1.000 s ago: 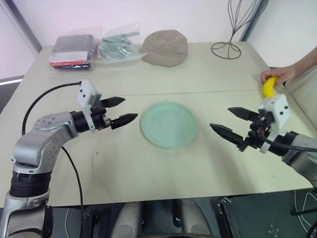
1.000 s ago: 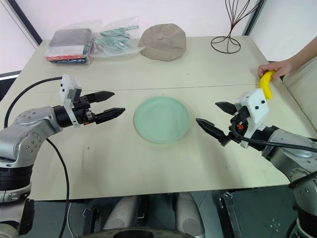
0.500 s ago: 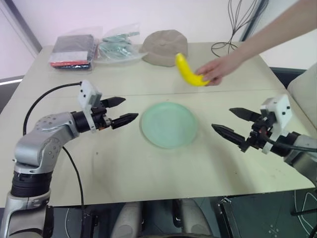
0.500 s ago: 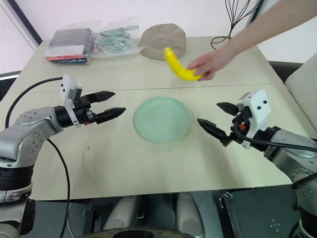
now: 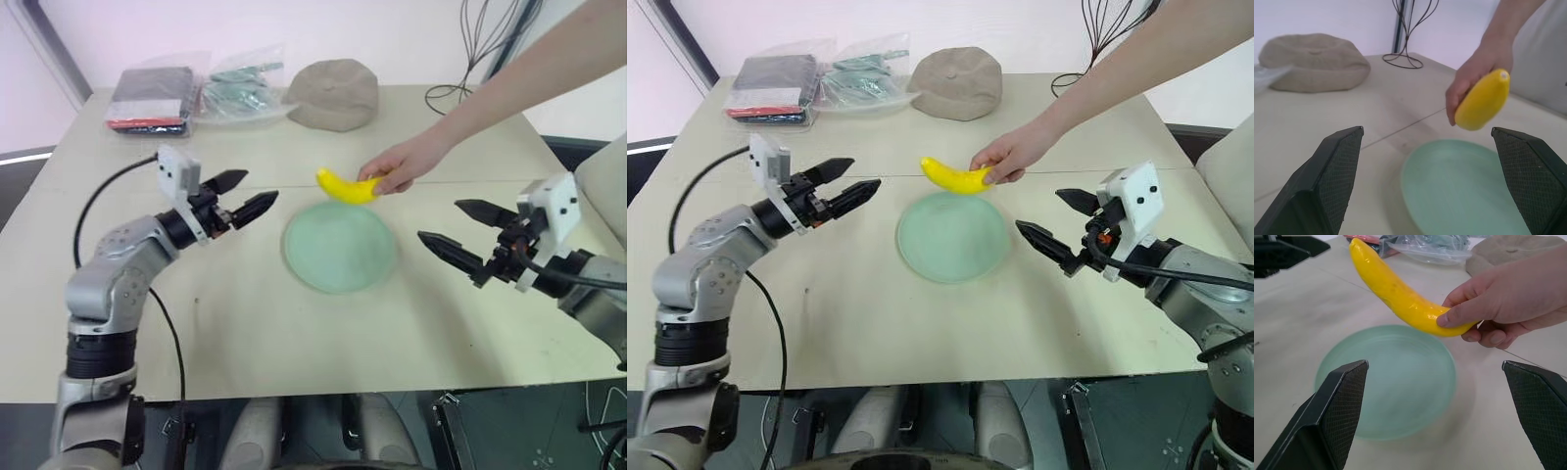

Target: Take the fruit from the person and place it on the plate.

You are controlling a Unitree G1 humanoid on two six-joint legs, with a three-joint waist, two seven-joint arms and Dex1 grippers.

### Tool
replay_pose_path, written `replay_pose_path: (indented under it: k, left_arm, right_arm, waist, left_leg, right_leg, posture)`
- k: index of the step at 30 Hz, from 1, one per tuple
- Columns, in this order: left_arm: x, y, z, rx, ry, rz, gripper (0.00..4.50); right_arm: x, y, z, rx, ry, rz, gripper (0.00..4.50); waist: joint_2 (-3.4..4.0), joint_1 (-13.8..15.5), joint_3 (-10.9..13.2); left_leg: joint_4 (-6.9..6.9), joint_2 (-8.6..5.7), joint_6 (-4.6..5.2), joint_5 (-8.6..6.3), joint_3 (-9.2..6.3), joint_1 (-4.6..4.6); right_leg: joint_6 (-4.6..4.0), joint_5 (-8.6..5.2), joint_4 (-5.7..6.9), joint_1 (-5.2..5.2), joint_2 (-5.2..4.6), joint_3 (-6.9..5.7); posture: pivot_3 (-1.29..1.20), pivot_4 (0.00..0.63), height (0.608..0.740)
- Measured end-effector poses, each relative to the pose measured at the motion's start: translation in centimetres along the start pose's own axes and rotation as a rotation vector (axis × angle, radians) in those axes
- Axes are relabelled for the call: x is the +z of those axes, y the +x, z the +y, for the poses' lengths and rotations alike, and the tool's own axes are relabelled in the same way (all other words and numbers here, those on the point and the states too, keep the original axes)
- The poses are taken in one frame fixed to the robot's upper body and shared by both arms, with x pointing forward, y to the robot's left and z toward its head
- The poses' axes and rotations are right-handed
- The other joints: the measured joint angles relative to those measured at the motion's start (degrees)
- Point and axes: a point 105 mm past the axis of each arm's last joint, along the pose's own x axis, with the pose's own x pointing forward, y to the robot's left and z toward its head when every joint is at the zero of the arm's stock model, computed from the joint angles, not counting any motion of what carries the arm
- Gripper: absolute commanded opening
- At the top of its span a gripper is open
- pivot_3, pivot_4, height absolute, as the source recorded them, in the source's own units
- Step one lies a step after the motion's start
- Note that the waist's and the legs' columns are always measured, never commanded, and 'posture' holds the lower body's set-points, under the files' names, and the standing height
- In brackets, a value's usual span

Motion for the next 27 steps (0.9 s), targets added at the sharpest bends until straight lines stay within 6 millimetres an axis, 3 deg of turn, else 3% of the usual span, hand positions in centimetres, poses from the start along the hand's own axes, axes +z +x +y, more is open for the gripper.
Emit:
replay_pose_path:
  k: [7, 16, 20, 27]
  left_arm:
    - [-1.2, 2.2, -1.8, -0.118, 0.034, 0.015, 4.38]
    - [-0.4, 4.7, -1.8, -0.195, 0.130, -0.024, 4.38]
    - [-1.1, 5.2, -2.5, -0.257, 0.137, -0.010, 4.38]
    - [-0.1, 6.4, -3.4, -0.305, 0.162, -0.056, 4.38]
  right_arm:
    - [0.6, 0.5, 0.0, -0.012, -0.014, -0.024, 4.50]
    - [0.6, 0.6, -0.1, -0.021, -0.014, -0.023, 4.50]
    - [0.6, 0.6, -0.1, -0.026, -0.014, -0.023, 4.50]
    - [0.6, 0.6, -0.2, -0.039, -0.016, -0.024, 4.50]
  waist:
    - [0.00, 0.1, 0.0]
    - [0.00, 0.0, 0.0]
    - [0.00, 0.0, 0.0]
    - [0.00, 0.1, 0.0]
  left_leg:
    - [0.01, 0.00, 0.00, 0.00, 0.00, 0.00]
    - [0.01, 0.00, 0.02, -0.01, 0.02, 0.00]
    - [0.01, 0.00, 0.03, -0.01, 0.02, 0.00]
    - [0.03, -0.01, 0.04, -0.02, 0.02, -0.01]
  right_leg:
    - [-0.02, 0.00, 0.00, 0.00, 0.01, -0.01]
    - [-0.01, 0.00, 0.00, 0.00, 0.02, -0.01]
    - [0.00, 0.01, 0.00, 0.00, 0.03, 0.00]
    - [0.02, 0.02, 0.00, 0.00, 0.02, -0.01]
  posture:
    - [0.00, 0.150, 0.740]
    - [0.00, 0.150, 0.740]
    - [0.00, 0.150, 0.740]
    - [0.00, 0.150, 0.740]
